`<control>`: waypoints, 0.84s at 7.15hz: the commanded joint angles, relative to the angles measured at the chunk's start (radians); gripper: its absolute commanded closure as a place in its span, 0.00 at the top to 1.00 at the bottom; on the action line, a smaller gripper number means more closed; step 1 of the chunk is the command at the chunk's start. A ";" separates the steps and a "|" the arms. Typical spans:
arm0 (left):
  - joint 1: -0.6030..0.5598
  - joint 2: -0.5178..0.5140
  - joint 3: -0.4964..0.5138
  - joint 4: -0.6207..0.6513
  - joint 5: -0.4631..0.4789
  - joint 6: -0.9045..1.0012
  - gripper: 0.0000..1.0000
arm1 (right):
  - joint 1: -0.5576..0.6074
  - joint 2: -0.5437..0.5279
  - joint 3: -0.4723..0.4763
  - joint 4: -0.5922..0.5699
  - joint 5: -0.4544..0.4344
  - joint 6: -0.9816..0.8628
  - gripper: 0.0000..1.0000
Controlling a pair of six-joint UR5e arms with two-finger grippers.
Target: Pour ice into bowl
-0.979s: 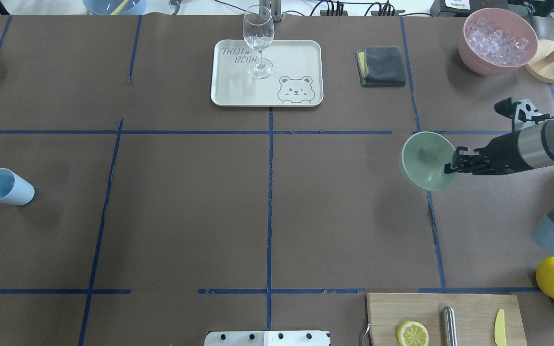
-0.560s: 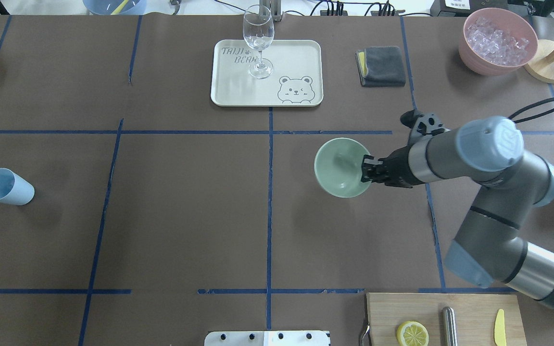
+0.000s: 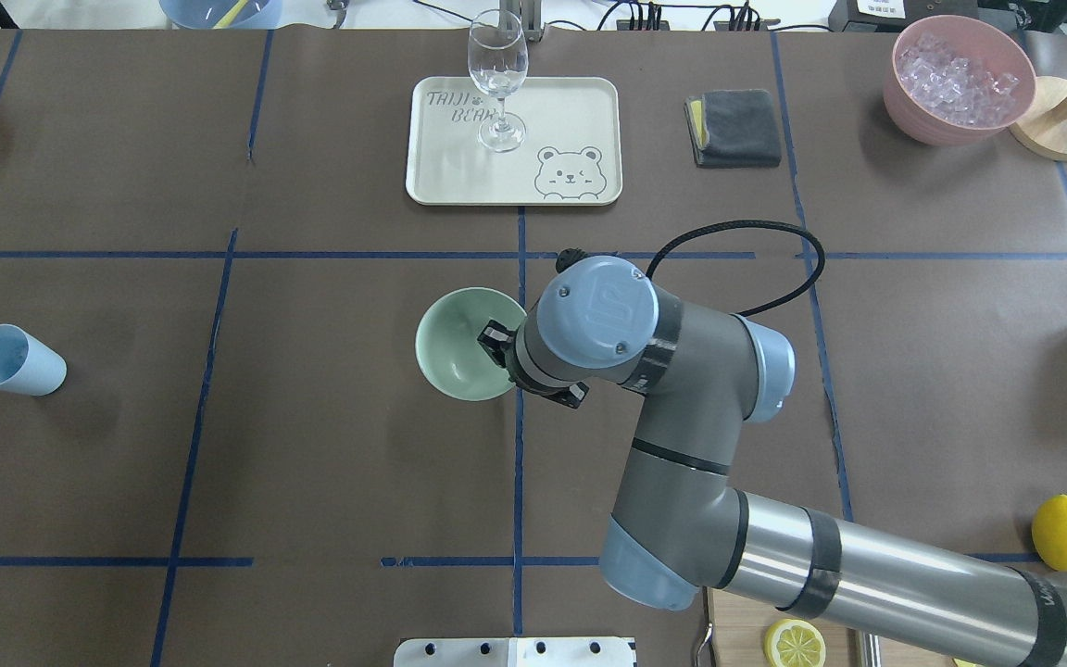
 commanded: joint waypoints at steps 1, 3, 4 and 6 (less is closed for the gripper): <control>0.000 0.000 -0.001 0.000 0.000 0.000 1.00 | -0.032 0.035 -0.042 -0.008 -0.009 0.011 0.00; 0.000 0.000 -0.003 0.000 0.000 0.000 1.00 | -0.046 0.056 -0.068 0.002 -0.018 0.009 0.00; 0.000 0.002 -0.003 0.000 0.000 0.000 1.00 | -0.053 0.094 -0.112 0.002 -0.021 0.011 0.00; 0.000 0.002 -0.003 0.000 0.000 0.000 1.00 | -0.066 0.120 -0.167 0.002 -0.020 0.011 0.00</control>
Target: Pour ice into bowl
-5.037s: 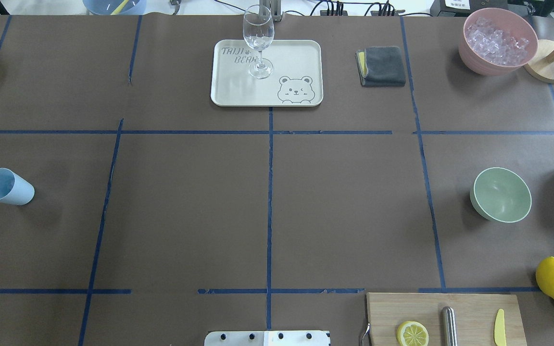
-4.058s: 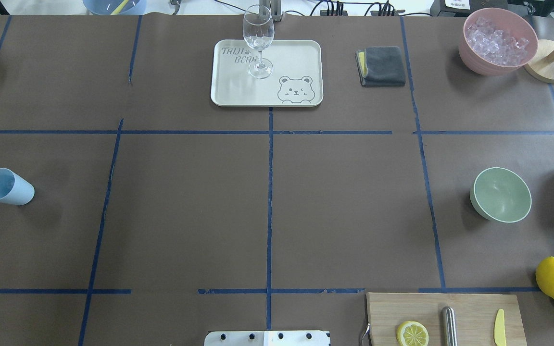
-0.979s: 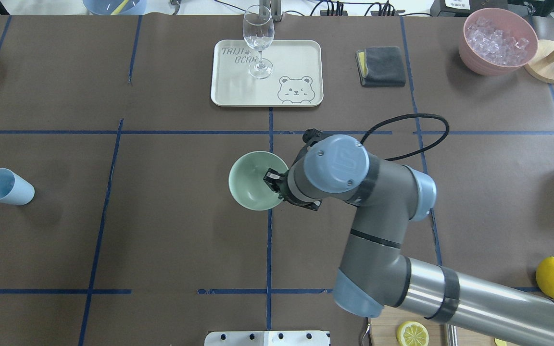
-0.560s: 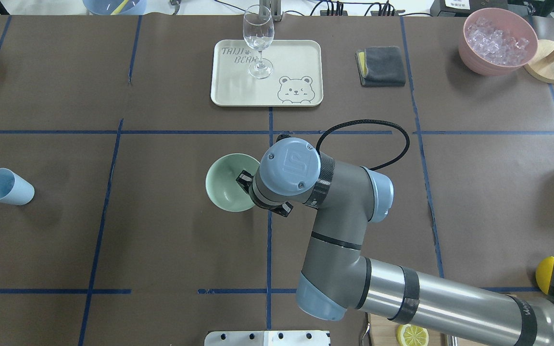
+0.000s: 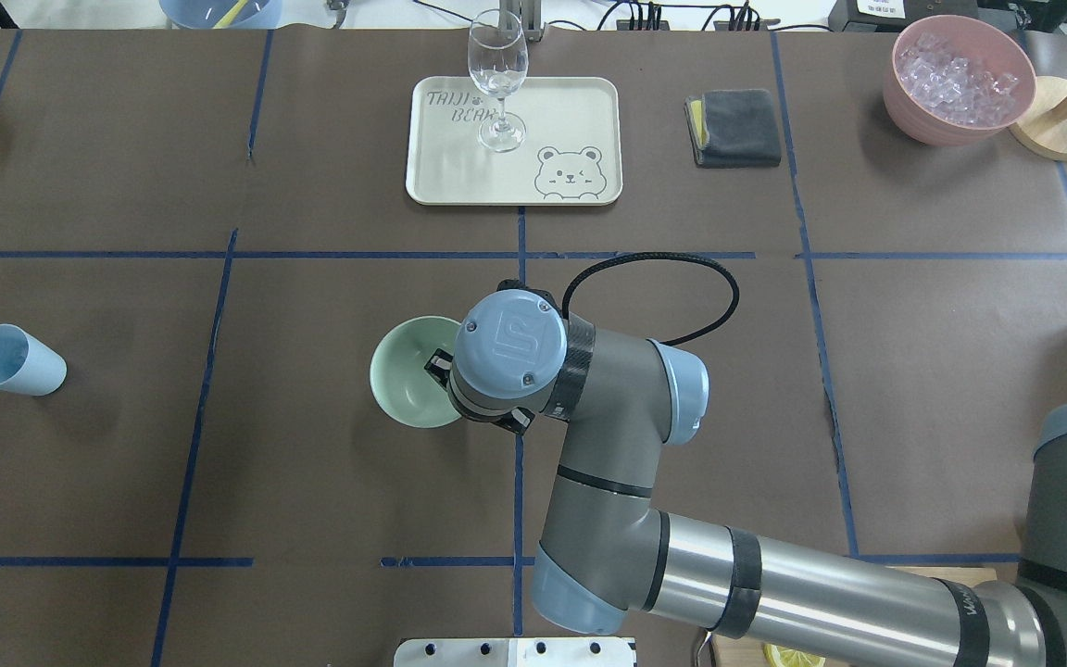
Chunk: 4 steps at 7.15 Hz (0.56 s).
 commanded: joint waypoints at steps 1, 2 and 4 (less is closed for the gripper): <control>0.000 0.000 0.000 0.000 0.000 0.000 1.00 | -0.008 0.031 -0.049 0.000 0.005 0.001 0.00; 0.000 0.000 0.001 0.000 0.000 0.000 1.00 | -0.008 0.032 -0.046 -0.001 0.008 0.004 0.36; 0.002 -0.001 0.003 -0.003 0.000 0.000 1.00 | 0.014 0.029 -0.022 -0.003 0.020 -0.005 1.00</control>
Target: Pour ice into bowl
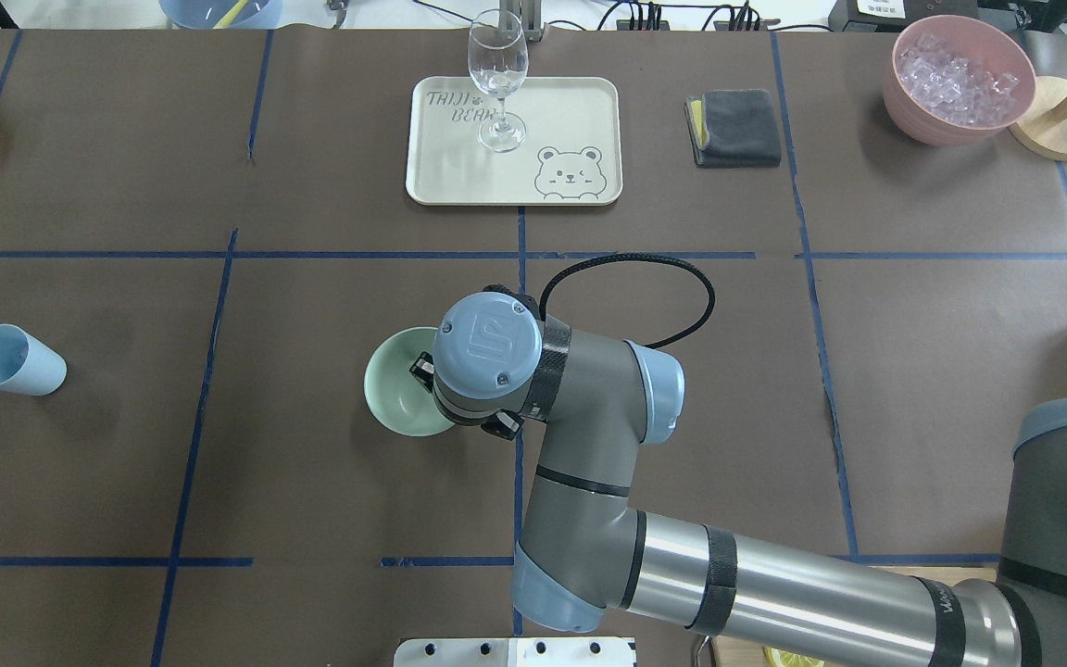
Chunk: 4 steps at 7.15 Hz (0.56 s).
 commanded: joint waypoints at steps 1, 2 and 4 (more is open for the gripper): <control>0.004 -0.003 -0.001 -0.006 -0.005 0.005 1.00 | 0.081 -0.013 0.058 -0.009 0.084 -0.006 1.00; 0.018 -0.020 -0.017 -0.041 -0.005 0.009 1.00 | 0.198 -0.071 0.133 -0.008 0.255 -0.008 1.00; 0.023 -0.070 0.008 -0.161 -0.061 -0.006 1.00 | 0.302 -0.304 0.346 -0.001 0.306 -0.127 1.00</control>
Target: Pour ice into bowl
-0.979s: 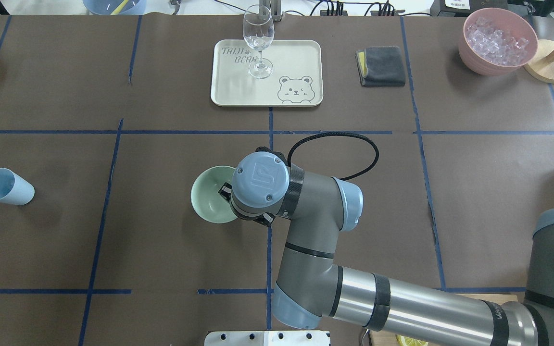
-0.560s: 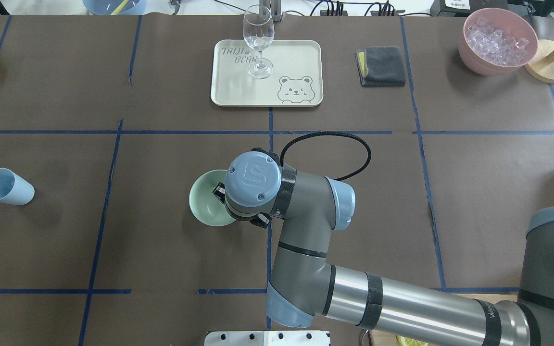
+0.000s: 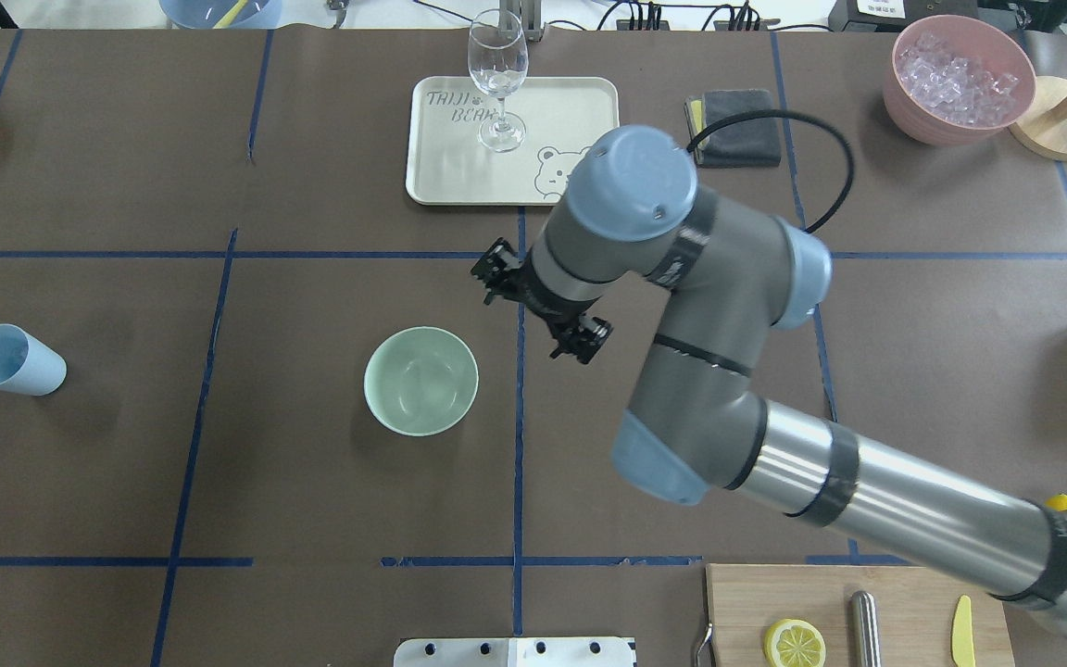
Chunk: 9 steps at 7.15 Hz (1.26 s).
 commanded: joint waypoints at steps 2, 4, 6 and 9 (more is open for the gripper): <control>0.005 0.015 0.067 -0.153 -0.273 -0.014 1.00 | 0.138 -0.251 0.155 0.009 0.116 -0.262 1.00; 0.105 0.008 0.003 -0.216 -0.237 -0.234 1.00 | 0.147 -0.291 0.189 0.010 0.118 -0.264 1.00; 0.257 0.009 -0.074 -0.236 -0.106 -0.442 1.00 | 0.146 -0.296 0.186 0.010 0.114 -0.264 1.00; 0.469 0.032 -0.122 -0.466 0.136 -0.723 1.00 | 0.144 -0.296 0.190 0.010 0.101 -0.264 1.00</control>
